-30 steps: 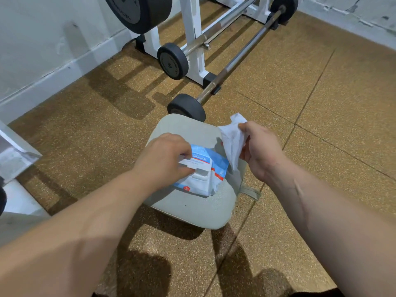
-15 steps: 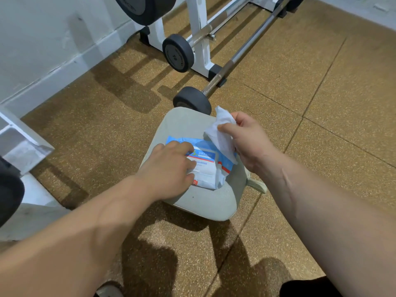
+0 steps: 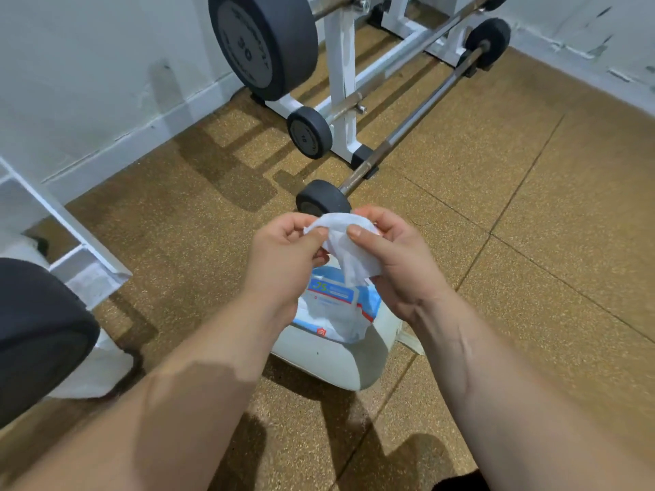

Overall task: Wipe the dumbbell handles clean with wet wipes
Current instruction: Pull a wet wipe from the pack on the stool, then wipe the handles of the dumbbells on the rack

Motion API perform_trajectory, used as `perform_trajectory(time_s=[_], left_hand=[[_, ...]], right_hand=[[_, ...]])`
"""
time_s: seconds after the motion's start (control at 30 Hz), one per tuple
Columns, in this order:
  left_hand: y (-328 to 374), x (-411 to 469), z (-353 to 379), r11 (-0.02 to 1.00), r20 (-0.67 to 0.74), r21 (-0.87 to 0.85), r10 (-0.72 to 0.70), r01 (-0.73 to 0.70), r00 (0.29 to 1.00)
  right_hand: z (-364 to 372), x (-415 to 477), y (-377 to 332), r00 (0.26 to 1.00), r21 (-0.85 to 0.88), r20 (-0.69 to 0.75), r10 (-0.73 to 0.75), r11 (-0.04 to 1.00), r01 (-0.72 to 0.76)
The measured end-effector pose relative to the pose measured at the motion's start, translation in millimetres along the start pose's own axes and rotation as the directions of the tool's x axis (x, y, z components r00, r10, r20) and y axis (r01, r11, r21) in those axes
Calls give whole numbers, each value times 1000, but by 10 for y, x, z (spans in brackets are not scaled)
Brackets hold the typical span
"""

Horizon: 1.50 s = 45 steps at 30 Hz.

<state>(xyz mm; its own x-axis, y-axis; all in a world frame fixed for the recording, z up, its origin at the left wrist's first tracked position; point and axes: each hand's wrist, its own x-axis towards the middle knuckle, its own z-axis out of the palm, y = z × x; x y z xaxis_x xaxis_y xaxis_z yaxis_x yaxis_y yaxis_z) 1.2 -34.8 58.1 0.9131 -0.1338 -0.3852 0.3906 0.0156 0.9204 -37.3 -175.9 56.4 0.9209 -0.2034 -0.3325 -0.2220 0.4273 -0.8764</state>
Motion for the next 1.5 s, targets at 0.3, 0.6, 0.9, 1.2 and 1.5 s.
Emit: perform_trajectory(time_s=[0.3,0.6,0.9,1.2,1.5], left_hand=[[1627,-759,-352,984,-162,-112,-155,138,974],[3619,-1863,-1287,992,-299,-19,-124,124,946],[5149,-2532,-2856,978,-309,171,-63,121,949],[5424,-2209,-3816,910,-501,368,20,192,865],[5342,-1411,-4123,836,-661,416,10,356,750]], right_hand=[[864,-655,-1402,984,-133,-123,131,980,-148],[2747,-1478,-2913,948,-65,-44,314,946,-317],[4709,-2006,-3712,944,-358,154,293,907,-223],[5536,-1292,-3813,947,-460,249,201,886,-68],[6243,-34,-3692,882,-672,418,218,728,139]])
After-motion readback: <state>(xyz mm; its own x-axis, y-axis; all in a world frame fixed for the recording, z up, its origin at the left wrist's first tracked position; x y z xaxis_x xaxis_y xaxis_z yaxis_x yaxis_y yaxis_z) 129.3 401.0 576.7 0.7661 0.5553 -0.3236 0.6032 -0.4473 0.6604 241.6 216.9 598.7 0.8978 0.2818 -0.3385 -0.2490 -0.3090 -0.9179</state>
